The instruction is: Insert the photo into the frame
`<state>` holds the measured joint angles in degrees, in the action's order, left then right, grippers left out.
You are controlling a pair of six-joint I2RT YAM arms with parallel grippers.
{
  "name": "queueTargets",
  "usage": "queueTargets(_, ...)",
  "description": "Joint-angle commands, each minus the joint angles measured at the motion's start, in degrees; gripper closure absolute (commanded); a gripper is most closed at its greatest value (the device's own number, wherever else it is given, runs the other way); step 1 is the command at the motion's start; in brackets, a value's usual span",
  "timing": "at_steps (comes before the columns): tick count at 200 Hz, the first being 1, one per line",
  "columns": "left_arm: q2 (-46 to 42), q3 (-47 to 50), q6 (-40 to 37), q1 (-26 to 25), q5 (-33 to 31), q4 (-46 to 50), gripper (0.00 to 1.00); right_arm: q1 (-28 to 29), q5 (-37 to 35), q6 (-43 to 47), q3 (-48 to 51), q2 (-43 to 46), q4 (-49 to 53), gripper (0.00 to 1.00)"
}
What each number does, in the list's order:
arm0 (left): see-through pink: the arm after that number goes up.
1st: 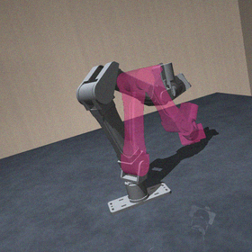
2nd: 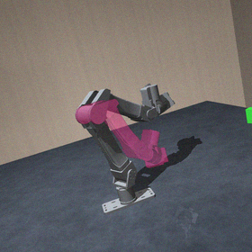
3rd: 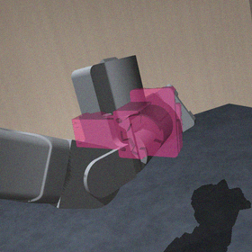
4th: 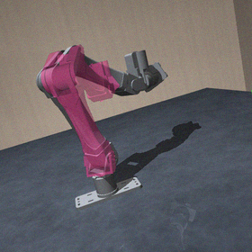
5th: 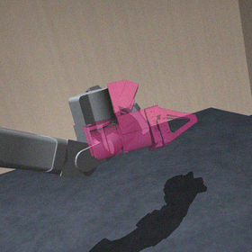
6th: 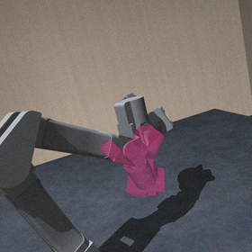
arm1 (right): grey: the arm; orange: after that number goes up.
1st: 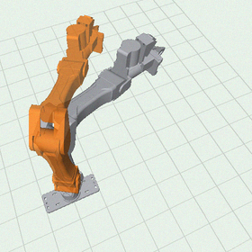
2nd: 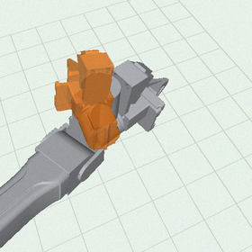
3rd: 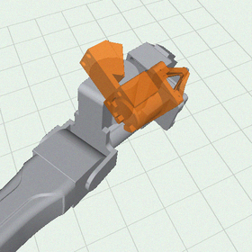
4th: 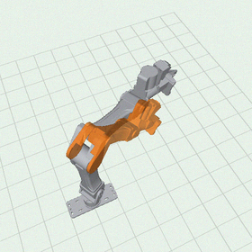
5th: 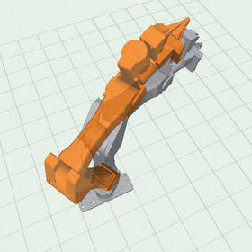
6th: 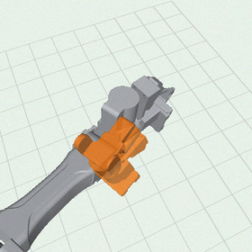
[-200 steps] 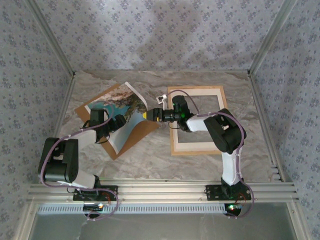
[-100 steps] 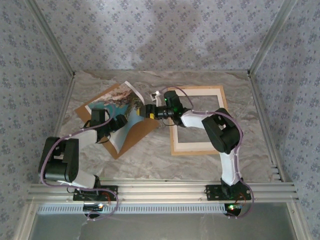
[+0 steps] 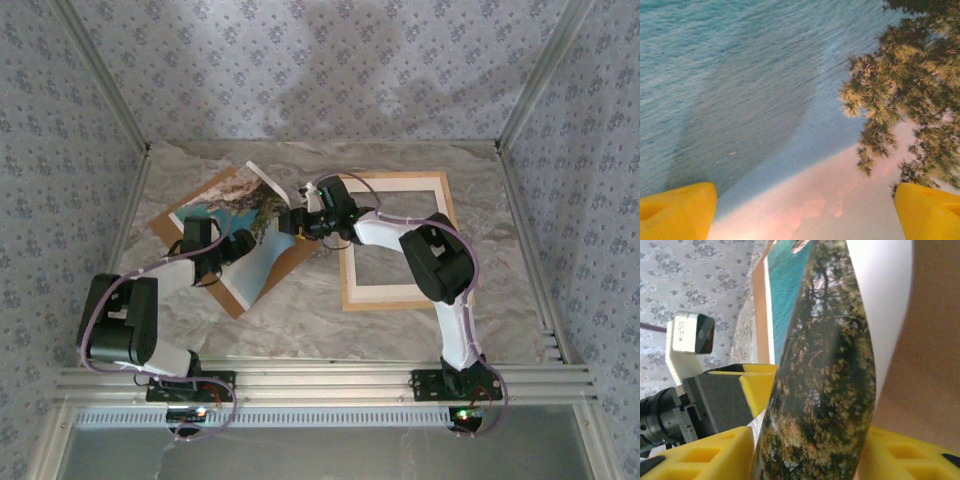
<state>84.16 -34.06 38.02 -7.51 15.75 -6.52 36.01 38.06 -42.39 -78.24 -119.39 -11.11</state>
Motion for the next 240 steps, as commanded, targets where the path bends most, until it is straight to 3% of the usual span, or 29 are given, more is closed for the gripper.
queueTargets(1, -2.21, -0.99, -0.04, -0.52, 1.13, 5.92, 0.08, -1.74, -0.36, -0.37, 0.5, 1.53, 1.52, 0.52)
queueTargets(51, -10.15, -0.01, 0.24, 2.04, -2.93, 9.23, 0.07, -5.51, -0.28, -5.63, 6.79, 6.47, -3.51, 0.56)
queueTargets(116, -22.47, 7.29, 9.24, 4.56, -2.15, 9.74, 0.07, -8.45, -1.84, -21.12, 14.69, 9.35, -18.76, 0.63)
queueTargets(142, -22.64, 9.04, 13.77, 3.97, 2.34, 7.24, 0.07, -8.74, -3.76, -26.85, 16.28, 9.36, -24.45, 0.64)
queueTargets(240, -14.49, 11.85, 24.58, -3.82, 6.82, -6.33, 0.07, -7.27, -9.39, -33.23, 13.02, 8.39, -28.0, 0.64)
